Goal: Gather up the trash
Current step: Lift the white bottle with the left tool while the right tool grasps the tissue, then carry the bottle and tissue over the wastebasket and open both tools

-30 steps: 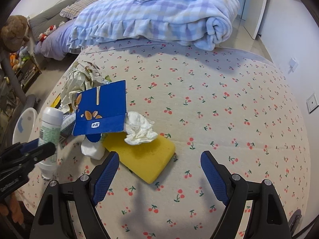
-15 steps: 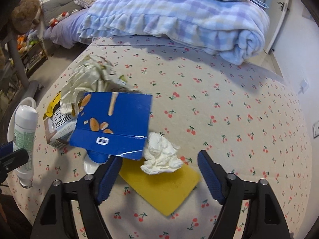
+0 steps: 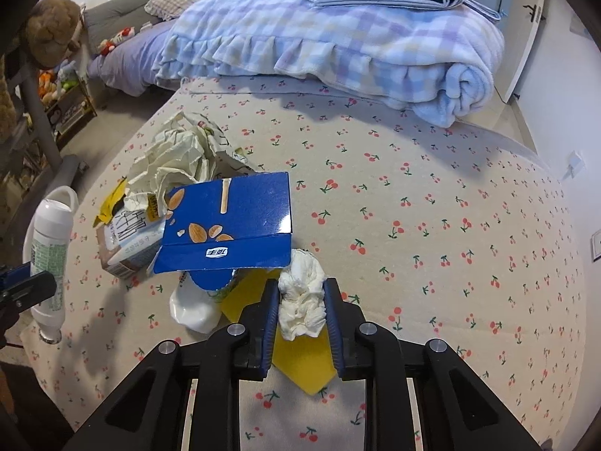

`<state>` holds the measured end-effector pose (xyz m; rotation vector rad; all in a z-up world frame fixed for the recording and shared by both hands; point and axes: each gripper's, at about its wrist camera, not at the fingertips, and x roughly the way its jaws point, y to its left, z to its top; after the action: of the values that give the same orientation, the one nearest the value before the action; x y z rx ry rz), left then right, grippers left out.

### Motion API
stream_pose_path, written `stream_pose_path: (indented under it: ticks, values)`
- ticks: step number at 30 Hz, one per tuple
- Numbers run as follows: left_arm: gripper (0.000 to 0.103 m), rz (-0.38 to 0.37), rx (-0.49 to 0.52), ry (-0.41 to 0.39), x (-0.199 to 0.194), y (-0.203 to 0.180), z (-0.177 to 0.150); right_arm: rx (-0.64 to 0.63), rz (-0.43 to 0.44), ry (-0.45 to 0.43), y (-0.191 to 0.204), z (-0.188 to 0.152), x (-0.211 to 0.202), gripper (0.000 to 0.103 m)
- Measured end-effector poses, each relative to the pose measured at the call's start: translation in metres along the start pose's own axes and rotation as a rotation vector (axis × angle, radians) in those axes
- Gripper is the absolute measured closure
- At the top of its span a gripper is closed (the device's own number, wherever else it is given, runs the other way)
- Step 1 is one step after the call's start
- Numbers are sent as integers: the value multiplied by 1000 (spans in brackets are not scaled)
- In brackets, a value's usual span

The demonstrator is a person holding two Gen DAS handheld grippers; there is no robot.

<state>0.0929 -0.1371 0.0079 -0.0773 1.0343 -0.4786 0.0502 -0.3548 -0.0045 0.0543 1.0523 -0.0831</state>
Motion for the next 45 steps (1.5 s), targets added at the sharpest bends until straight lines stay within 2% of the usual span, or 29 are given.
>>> stream_pose_path:
  ticks: [10,17,30,45]
  values:
    - [62,-4,-18,-30,-12,8,1,80,91,-43,-12,-13,-38,79]
    - [62,1,-36,-54,-23,18,0,81,131,-71,-4,-18,-58,79]
    - [62,57,-126,-101,-50,70,-5,25,200,-85,49,-8,-63,79]
    - [62,169,-282,-162,-74,157,-9,-79,274,-65,134,12,-45,79]
